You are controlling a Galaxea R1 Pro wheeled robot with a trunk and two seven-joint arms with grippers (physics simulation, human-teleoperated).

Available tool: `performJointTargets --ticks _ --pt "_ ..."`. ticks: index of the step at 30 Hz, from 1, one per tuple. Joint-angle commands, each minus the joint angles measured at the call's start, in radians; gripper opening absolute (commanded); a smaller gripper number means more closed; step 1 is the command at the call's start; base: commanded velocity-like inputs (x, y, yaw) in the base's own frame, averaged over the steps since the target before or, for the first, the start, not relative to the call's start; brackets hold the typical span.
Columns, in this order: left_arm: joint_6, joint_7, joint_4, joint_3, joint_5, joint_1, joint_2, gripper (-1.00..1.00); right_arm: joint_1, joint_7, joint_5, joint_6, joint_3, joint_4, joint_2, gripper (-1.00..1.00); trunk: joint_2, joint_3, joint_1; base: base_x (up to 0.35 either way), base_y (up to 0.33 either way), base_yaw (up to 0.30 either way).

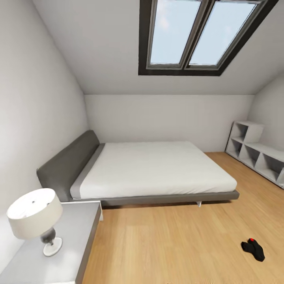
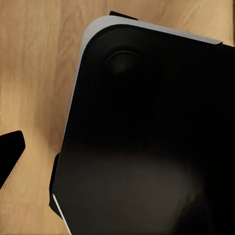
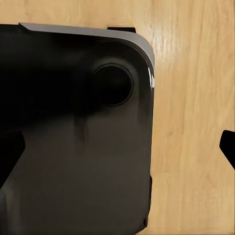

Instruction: Attach the digital camera to the camera tripod in the bedroom.

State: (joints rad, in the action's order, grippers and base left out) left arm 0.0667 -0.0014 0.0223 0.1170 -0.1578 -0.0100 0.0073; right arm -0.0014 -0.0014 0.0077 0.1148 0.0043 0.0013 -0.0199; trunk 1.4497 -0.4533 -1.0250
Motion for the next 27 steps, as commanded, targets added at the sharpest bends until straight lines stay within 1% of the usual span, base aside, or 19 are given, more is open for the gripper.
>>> performJointTargets --ticks 1,11,27 --pt "0.001 0.000 0.002 0.007 -0.002 -0.001 0.000 1.00 0.000 0.000 0.001 0.003 0.000 0.000 0.000 1.00 0.000 0.000 0.000 0.000 0.000 -0.283" --pt "0.001 0.000 0.002 0.007 -0.002 -0.001 0.000 1.00 0.000 0.000 0.000 0.003 0.000 0.000 0.000 1.00 0.000 0.002 0.000 0.000 0.000 -0.283" --pt "0.001 0.000 0.002 0.007 -0.002 -0.001 0.000 1.00 0.000 0.022 0.002 0.003 0.001 0.000 -0.002 1.00 0.000 0.002 0.000 0.000 0.000 -0.285"
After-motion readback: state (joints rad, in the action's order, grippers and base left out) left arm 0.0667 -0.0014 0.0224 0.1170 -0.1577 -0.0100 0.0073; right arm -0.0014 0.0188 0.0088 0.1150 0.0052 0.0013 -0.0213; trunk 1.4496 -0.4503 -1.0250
